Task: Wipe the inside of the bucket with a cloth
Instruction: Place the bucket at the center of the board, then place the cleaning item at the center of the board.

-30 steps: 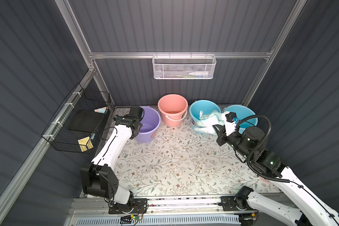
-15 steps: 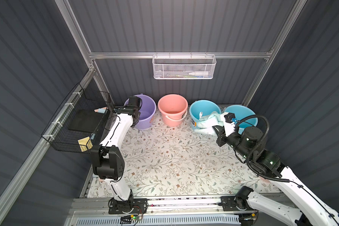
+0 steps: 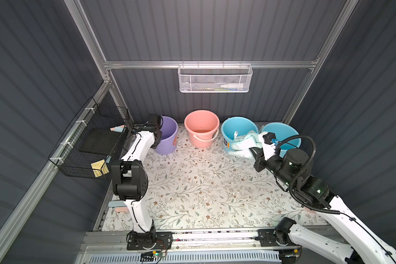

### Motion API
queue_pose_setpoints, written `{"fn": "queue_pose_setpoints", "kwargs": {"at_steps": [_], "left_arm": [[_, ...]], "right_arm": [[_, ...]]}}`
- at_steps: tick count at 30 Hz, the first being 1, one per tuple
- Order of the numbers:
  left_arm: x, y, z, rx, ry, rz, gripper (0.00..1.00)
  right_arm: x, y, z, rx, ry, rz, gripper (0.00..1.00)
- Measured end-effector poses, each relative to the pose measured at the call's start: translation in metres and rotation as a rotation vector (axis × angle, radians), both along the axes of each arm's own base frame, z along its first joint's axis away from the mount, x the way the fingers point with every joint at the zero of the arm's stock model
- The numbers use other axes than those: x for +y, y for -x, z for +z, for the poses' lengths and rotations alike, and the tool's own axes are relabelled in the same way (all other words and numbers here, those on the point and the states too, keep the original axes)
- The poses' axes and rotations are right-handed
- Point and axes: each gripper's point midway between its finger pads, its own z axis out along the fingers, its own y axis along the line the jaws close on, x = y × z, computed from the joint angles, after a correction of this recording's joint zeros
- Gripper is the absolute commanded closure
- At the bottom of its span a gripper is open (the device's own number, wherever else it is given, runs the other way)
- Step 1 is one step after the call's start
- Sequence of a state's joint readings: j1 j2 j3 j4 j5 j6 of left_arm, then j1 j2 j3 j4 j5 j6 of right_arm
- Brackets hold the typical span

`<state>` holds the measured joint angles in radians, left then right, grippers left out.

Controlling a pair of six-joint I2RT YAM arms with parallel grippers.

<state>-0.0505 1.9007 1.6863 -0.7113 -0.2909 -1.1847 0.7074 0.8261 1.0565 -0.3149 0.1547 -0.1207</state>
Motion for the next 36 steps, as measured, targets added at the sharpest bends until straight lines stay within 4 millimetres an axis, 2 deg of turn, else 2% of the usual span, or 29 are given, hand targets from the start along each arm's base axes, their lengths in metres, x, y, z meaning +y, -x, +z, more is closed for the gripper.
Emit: {"fn": "queue_pose_setpoints", "kwargs": {"at_steps": [3, 7, 9, 14, 18, 23, 28, 33, 34, 36], "left_arm": [[-0.001, -0.003, 0.005, -0.014, 0.011, 0.001, 0.46], [-0.003, -0.002, 0.007, -0.020, 0.025, 0.000, 0.17], [-0.003, -0.001, 0.011, -0.027, 0.027, 0.000, 0.09], [-0.004, 0.003, 0.037, -0.084, 0.031, -0.001, 0.05], [-0.006, 0.011, 0.068, -0.146, 0.034, -0.019, 0.05], [-0.019, 0.024, 0.098, -0.200, 0.047, -0.067, 0.04], [-0.041, 0.031, 0.120, -0.238, 0.034, -0.146, 0.04], [-0.070, 0.032, 0.125, -0.236, 0.008, -0.256, 0.06], [-0.075, 0.032, 0.126, -0.239, 0.005, -0.280, 0.07], [-0.093, 0.028, 0.130, -0.262, 0.007, -0.353, 0.08]], "right_arm": [[0.001, -0.001, -0.001, 0.002, 0.004, 0.001, 1.00], [0.004, -0.002, -0.005, 0.012, 0.012, 0.012, 1.00], [0.007, -0.004, -0.008, 0.024, 0.021, 0.017, 1.00], [0.016, -0.010, -0.019, 0.074, 0.046, 0.032, 1.00], [0.028, -0.016, -0.039, 0.147, 0.074, 0.056, 1.00], [0.052, -0.023, -0.082, 0.276, 0.119, 0.122, 1.00], [0.079, -0.021, -0.152, 0.482, 0.156, 0.210, 0.98], [0.100, -0.016, -0.227, 0.698, 0.169, 0.263, 0.94], [0.102, -0.015, -0.240, 0.733, 0.167, 0.265, 0.90], [0.106, -0.011, -0.265, 0.806, 0.156, 0.269, 0.74]]}}
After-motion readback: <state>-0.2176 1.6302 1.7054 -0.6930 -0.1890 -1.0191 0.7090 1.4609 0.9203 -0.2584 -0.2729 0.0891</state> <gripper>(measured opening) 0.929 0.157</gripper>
